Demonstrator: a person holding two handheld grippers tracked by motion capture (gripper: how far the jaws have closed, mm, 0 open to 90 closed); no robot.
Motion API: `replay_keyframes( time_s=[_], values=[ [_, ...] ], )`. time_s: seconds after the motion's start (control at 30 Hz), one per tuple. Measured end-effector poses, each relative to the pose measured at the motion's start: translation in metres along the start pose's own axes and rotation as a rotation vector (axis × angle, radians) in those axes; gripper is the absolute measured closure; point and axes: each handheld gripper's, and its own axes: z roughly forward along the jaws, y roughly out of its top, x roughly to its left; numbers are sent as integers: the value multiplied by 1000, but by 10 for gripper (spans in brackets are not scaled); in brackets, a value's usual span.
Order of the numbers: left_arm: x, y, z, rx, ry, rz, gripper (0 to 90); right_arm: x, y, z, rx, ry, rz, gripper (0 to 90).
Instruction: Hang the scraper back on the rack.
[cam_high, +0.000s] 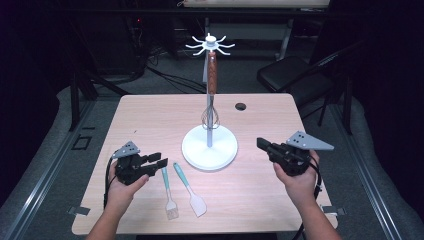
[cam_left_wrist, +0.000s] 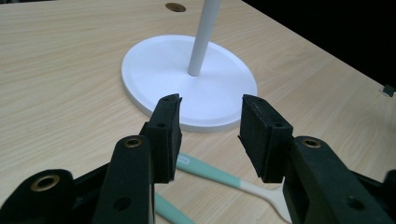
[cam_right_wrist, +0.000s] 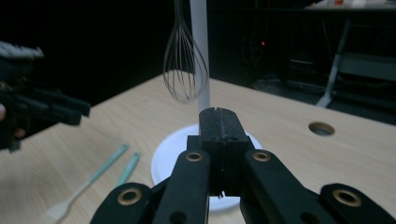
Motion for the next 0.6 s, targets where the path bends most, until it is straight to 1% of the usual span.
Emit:
replay_keyframes(
  time_s=[0.07,0.17,0.2,0.23,0.3,0.33,0.37,0.47,0.57,0.6],
  values=[
    [2,-4,-1,-9,-29,-25,579,0,14,-3,-28,11,11,900],
    [4,-7,0,-3,-23,-30,580,-1,35,-4,-55,18,11,900],
    [5,-7,0,-2,-24,-33,580,-2,42,-4,-59,12,0,900],
    [5,-8,0,-13,-24,-36,582,-3,50,-4,-64,4,-10,900],
    [6,-8,-2,-19,-21,-34,583,-4,64,-2,-65,-12,-39,900],
    [6,-8,-3,-23,-22,-35,583,-4,71,-1,-75,-17,-45,900],
    [7,-8,-3,-30,-18,-37,583,-5,78,1,-71,-20,-57,900],
    [7,-8,-4,-37,-8,-40,583,-6,97,6,-81,-20,-70,900],
    [8,-8,-5,-33,-6,-41,583,-7,116,14,-92,-8,-83,900],
    [8,-8,-5,-39,-2,-40,583,-7,121,18,-98,-3,-82,900]
  ],
)
